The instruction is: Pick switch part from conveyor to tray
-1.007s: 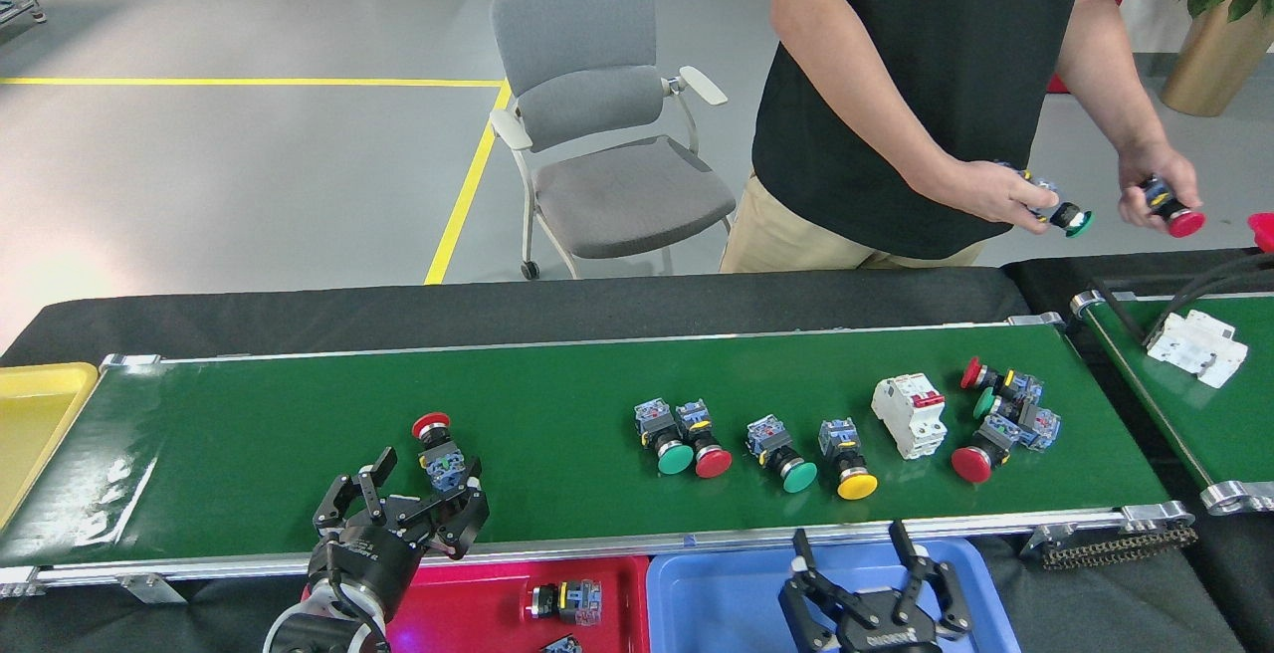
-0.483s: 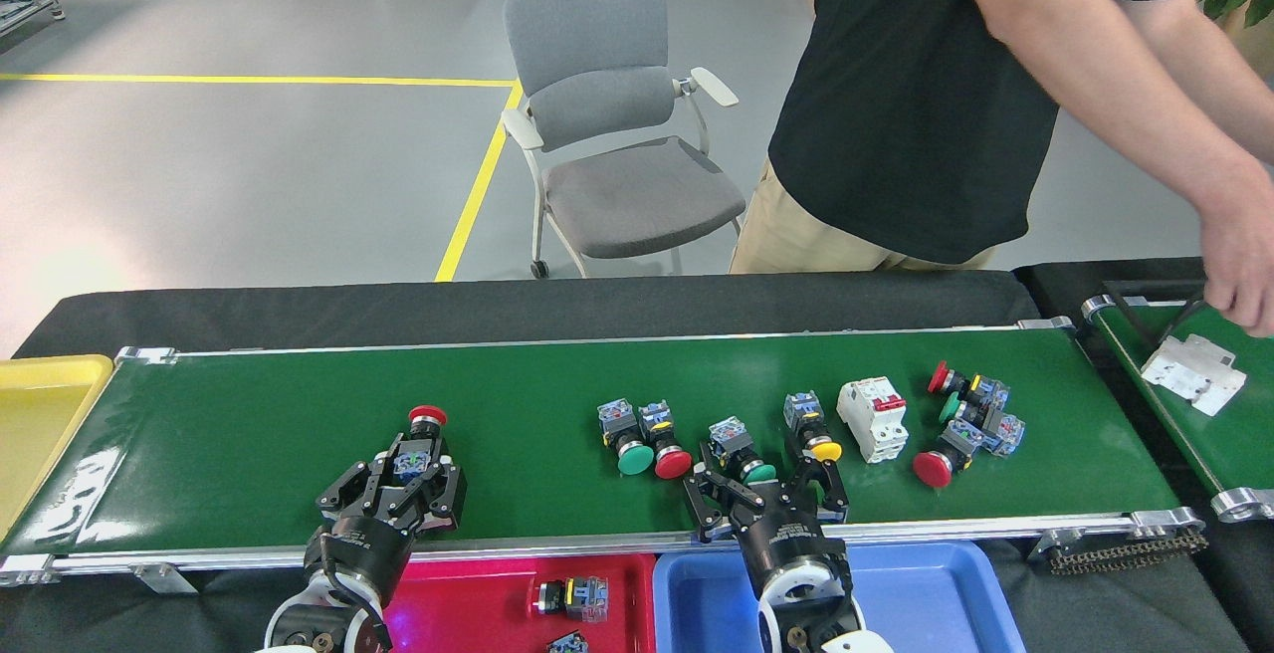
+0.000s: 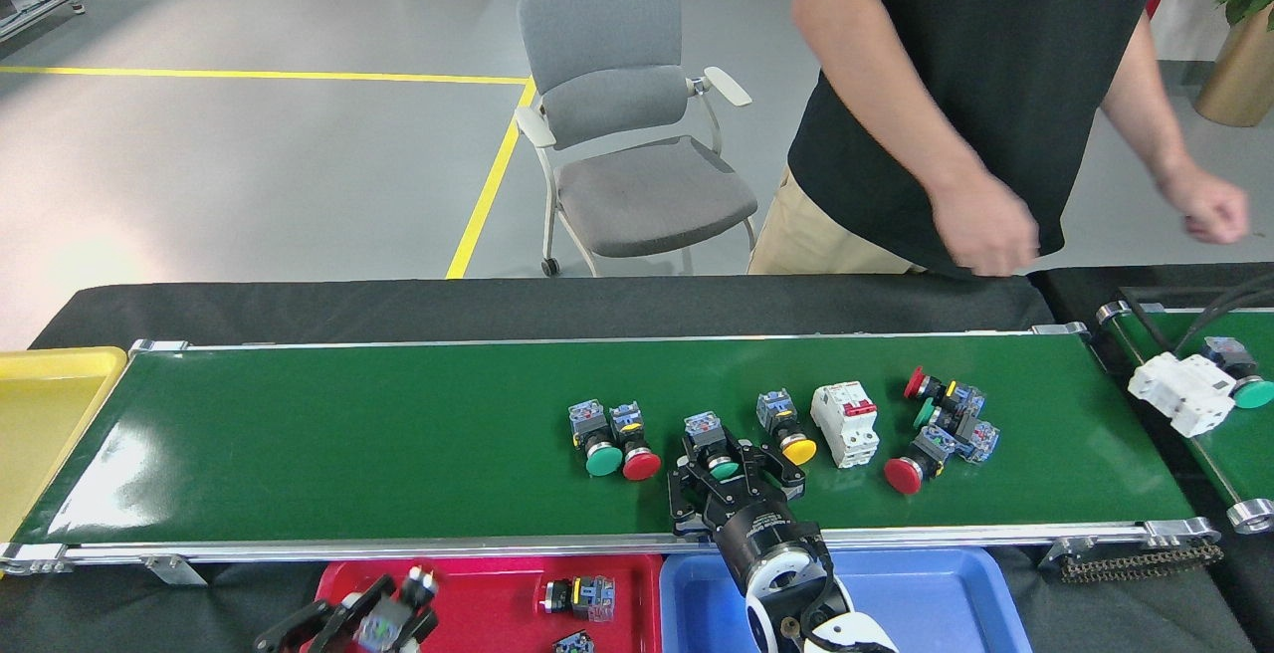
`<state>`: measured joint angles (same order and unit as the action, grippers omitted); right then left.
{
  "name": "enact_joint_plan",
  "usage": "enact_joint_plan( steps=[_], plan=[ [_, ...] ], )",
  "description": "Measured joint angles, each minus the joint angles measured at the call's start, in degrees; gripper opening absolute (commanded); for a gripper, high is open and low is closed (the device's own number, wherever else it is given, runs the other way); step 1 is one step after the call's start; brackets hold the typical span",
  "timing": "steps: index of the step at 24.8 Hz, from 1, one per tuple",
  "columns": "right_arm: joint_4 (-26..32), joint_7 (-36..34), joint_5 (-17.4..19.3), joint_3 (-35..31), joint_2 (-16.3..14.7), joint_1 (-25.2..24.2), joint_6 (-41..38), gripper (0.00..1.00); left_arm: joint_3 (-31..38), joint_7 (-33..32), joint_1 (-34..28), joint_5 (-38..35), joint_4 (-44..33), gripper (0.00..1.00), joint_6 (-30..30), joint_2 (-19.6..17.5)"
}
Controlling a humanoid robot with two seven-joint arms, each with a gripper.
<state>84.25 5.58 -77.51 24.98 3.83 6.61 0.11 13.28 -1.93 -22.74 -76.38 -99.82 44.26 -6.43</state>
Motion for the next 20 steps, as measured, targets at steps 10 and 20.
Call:
enact_joint_plan(
  steps=[10, 20],
  plan=[
    [14.3, 0.6, 1.5, 1.3, -3.2, -16.2, -22.6, 1.0, 17.0, 0.0, 1.8, 0.1, 0.3, 0.99, 0.7, 8.4],
    [14.3, 1.6, 1.7, -2.5, 1.3, -12.9, -19.4, 1.0, 17.6, 0.1, 2.8, 0.2, 0.5, 0.99, -1.0, 8.6]
  ],
)
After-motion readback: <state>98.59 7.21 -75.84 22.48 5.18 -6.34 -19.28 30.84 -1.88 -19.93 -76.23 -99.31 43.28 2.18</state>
